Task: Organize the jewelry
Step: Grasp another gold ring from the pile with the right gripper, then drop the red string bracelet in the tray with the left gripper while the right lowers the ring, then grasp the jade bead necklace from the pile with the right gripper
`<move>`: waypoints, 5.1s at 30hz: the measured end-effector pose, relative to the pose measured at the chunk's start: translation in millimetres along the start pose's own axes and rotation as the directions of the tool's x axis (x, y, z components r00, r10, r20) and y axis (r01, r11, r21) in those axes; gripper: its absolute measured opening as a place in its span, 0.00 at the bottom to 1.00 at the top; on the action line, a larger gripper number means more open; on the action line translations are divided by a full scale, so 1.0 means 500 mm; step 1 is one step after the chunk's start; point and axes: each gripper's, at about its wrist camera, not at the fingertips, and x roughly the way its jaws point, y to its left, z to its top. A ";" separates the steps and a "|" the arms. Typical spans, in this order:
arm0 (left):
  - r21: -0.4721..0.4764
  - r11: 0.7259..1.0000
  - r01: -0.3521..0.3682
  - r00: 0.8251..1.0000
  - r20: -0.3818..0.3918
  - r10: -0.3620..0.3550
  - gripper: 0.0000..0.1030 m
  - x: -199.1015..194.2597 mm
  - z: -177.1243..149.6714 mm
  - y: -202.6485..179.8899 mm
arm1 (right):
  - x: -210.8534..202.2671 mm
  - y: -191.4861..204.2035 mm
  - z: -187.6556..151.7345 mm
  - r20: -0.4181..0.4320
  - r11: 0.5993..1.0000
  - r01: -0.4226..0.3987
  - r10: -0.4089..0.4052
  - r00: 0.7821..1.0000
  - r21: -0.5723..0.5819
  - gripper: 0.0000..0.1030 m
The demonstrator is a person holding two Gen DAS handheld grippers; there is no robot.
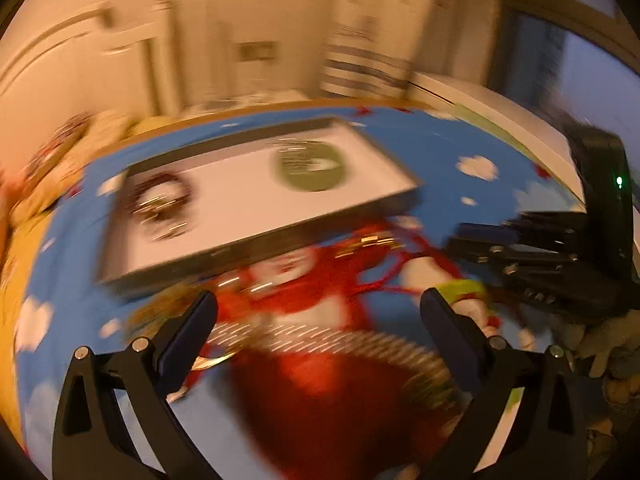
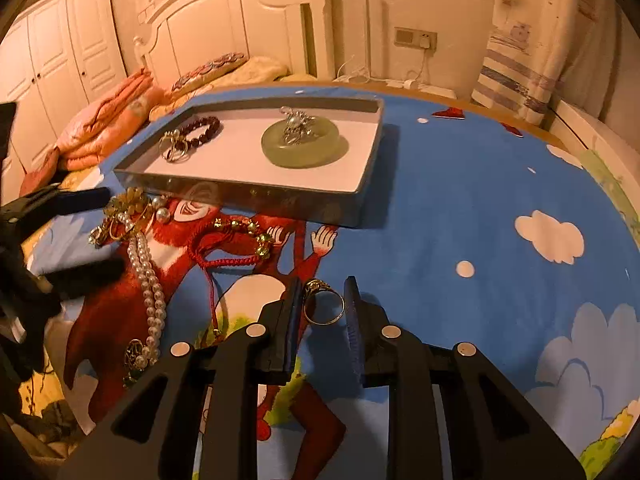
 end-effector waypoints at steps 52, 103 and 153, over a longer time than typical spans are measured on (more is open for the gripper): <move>0.045 0.995 -0.093 0.989 0.122 0.087 0.04 -0.029 0.106 0.034 | -0.035 0.046 0.076 0.150 0.996 -0.028 0.041 0.988 -0.086 0.22; -0.206 0.852 -0.481 0.871 -0.004 0.491 0.91 -0.105 -0.071 0.289 | 0.034 0.088 0.117 0.079 0.988 -0.147 0.150 0.986 -0.040 0.43; -0.297 0.895 -0.333 0.941 -0.166 0.295 0.98 -0.046 -0.144 0.350 | 0.128 0.424 0.152 -0.099 0.720 -0.268 0.269 0.958 -0.640 0.08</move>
